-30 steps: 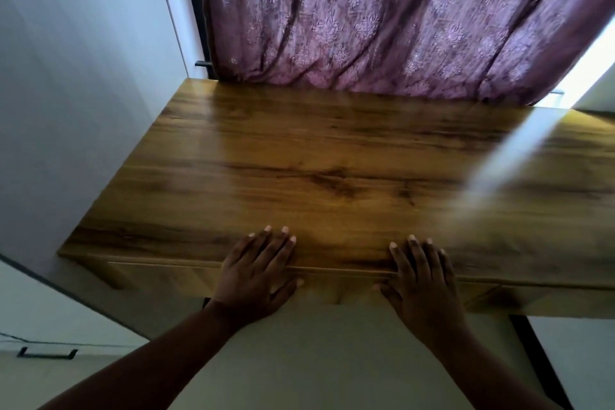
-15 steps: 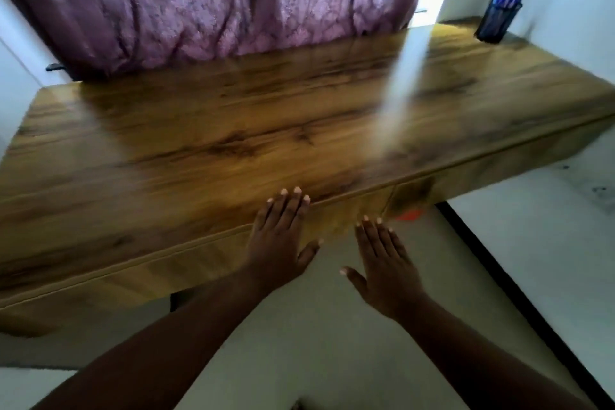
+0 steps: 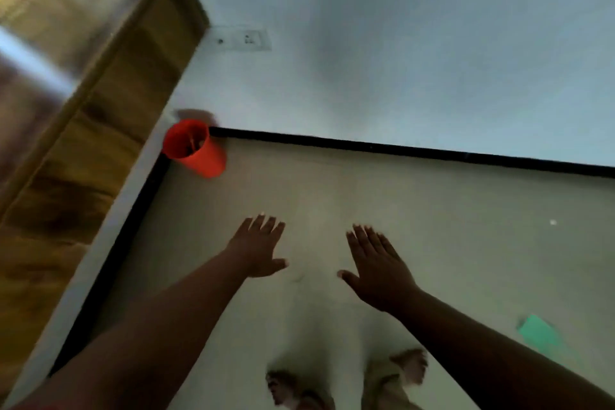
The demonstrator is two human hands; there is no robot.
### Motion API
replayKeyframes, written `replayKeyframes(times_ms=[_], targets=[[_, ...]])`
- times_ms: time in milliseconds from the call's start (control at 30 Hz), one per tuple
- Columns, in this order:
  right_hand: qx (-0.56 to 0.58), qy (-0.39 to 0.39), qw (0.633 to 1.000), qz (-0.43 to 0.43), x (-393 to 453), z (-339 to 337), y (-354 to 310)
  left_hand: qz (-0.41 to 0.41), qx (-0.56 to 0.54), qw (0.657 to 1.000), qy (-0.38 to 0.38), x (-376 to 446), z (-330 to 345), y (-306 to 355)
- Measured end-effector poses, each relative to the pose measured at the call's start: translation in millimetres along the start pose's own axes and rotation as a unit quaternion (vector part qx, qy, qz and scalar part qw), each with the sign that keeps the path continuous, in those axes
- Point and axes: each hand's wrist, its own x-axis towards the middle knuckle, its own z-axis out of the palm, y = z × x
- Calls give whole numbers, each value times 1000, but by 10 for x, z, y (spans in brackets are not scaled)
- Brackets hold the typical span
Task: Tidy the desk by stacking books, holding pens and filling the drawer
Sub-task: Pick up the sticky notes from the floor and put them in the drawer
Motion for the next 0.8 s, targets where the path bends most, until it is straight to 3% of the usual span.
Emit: replayKeyframes(times_ms=[200, 367, 567, 700, 800], targets=[[73, 19, 977, 199, -910, 180, 1648, 145, 85, 984, -56, 1005, -862, 1848], [135, -46, 906, 398, -1833, 366, 2529, 279, 136, 947, -82, 1309, -1299, 3328], [179, -52, 797, 574, -2820, 515, 2839, 393, 227, 886, -99, 1577, -1641, 4682], [214, -40, 726, 652, -3376, 592, 2864, 418, 285, 857, -94, 1691, -1708, 5417], [261, -44, 676, 688, -3672, 746, 2830, 447, 360, 814, -89, 1656, -1610, 5904]])
